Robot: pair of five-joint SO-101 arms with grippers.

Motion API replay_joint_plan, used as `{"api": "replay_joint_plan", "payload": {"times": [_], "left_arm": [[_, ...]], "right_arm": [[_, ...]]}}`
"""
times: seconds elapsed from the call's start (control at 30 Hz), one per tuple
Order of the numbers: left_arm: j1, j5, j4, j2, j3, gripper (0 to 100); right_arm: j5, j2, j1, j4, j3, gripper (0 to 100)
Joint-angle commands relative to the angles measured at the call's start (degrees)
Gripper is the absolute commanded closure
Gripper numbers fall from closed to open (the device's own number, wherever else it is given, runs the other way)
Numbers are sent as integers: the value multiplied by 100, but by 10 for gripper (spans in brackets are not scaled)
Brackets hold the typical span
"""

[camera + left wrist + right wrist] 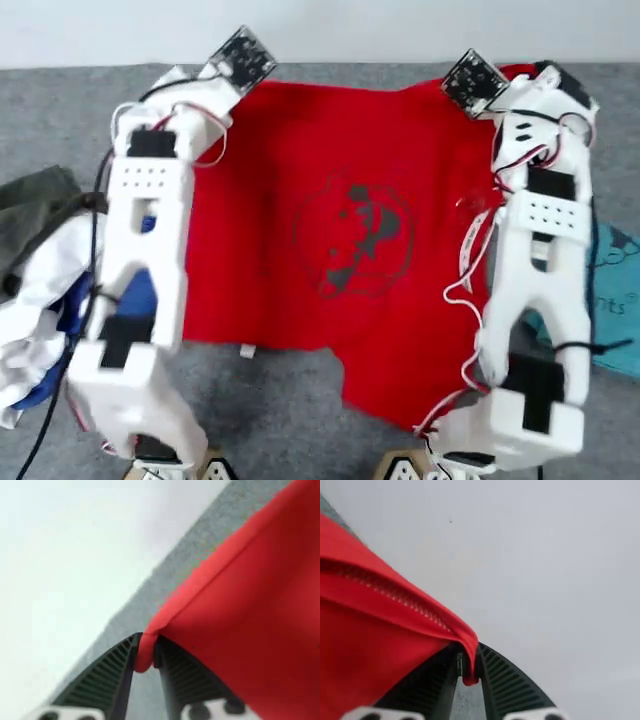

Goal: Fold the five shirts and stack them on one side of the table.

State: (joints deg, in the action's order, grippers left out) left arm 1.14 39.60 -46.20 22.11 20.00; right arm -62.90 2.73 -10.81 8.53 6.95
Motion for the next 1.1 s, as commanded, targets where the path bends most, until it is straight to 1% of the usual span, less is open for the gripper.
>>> {"api": "replay_joint_plan", "payload": {"times": [0.0,0.17,0.23,0.3,0.43,0.57,0.7,0.73,0.9,1.07], "left_arm": [[-35,264,-79,844,1631,987],[0,448,-1196,1899,3222,987],[18,448,-1697,2189,3776,987],[9,448,-2259,2391,4303,987],[-26,448,-3411,2681,5182,987],[18,448,-4334,2884,5798,987],[62,448,-5292,3042,6237,987],[62,448,-5451,3068,6290,987],[237,440,-5451,3086,6264,987],[352,448,-5451,2857,5552,987]], "right_arm": [[-53,110,40,-497,-105,990],[-79,119,66,-426,-105,990],[-255,4,75,-13,-105,990],[-316,-251,92,708,-105,990],[-316,-963,198,2466,-105,990],[-308,-1596,251,4110,-105,990],[-308,-2070,295,5411,-105,990],[-308,-2176,312,5701,-105,990],[-308,-2519,321,6888,-105,990],[-290,-2738,338,8084,-105,990]]}}
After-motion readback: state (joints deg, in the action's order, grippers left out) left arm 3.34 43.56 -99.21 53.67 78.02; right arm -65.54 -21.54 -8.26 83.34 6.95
